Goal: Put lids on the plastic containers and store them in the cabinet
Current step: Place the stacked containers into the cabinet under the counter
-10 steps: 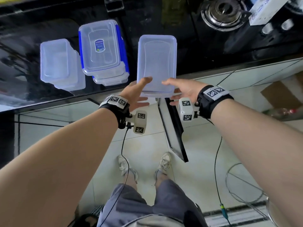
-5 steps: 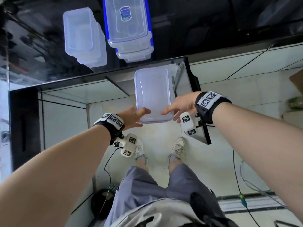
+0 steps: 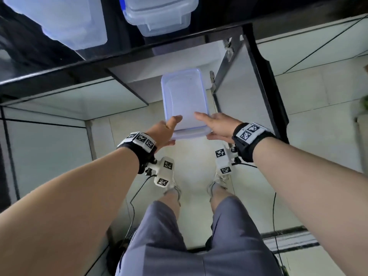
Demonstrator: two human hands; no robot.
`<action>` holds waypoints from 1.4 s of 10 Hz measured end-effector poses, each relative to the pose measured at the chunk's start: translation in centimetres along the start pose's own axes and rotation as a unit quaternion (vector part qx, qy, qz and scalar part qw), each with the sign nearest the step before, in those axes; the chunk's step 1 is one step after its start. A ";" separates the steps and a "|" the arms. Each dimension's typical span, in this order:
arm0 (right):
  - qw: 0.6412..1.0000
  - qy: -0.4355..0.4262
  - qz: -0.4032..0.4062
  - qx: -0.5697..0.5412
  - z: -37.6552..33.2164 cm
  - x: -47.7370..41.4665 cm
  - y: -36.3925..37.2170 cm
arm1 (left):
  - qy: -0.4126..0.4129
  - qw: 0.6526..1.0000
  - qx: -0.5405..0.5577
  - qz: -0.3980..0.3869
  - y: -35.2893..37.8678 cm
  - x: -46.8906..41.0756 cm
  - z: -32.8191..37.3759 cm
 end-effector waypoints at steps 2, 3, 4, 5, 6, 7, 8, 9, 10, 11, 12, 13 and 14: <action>0.987 -0.115 0.090 -0.061 -2.0 -5.7 -2.9 | 0.085 0.994 0.011 0.061 -0.2 -6.5 4.6; 0.978 -0.157 0.109 -0.080 -4.0 -7.9 -4.0 | 0.128 0.988 0.022 0.080 -0.5 -8.7 6.8; 0.968 -0.176 0.128 -0.126 -5.7 -10.1 -5.2 | 0.161 0.981 0.020 0.107 -1.0 -10.8 8.7; 0.954 -0.176 0.152 -0.187 -6.5 -12.1 -6.4 | 0.173 0.976 0.056 0.119 -1.7 -12.4 10.1; 0.945 -0.200 0.164 -0.202 -7.8 -12.7 -6.8 | 0.181 0.972 0.083 0.124 -2.1 -13.3 11.6; 0.938 -0.220 0.157 -0.218 -8.4 -13.2 -7.4 | 0.197 0.965 0.124 0.124 -2.3 -14.2 13.1; 0.936 -0.205 0.111 -0.263 -7.9 -15.1 -7.6 | 0.193 0.960 0.161 0.124 -2.9 -15.3 14.4; 0.943 -0.203 0.126 -0.232 -7.9 -16.2 -8.2 | 0.188 0.957 0.192 0.107 -2.7 -16.6 16.0; 0.949 -0.213 0.127 -0.195 -8.4 -16.6 -8.0 | 0.188 0.948 0.244 0.076 -2.2 -17.2 16.5; 0.956 -0.222 0.131 -0.142 -9.3 -17.0 -8.1 | 0.197 0.948 0.245 0.058 -2.1 -17.7 16.9; 0.957 -0.228 0.135 -0.115 -10.2 -17.6 -8.5 | 0.210 0.943 0.252 0.051 -2.0 -18.3 17.4; 0.956 -0.233 0.145 -0.105 -10.5 -18.3 -9.0 | 0.224 0.946 0.230 0.045 -1.5 -18.5 18.4; 0.956 -0.232 0.152 -0.096 -10.2 -18.8 -9.3 | 0.228 0.946 0.228 0.040 -1.2 -19.0 18.9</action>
Point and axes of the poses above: each hand's wrist, its own x-axis away from the middle knuckle, its own y-axis out of the palm, z = x × y, the point moved 8 cm from there along -x, towards the middle knuckle, and after that the axes turned 8 degrees about -x, right-handed, at the moved point
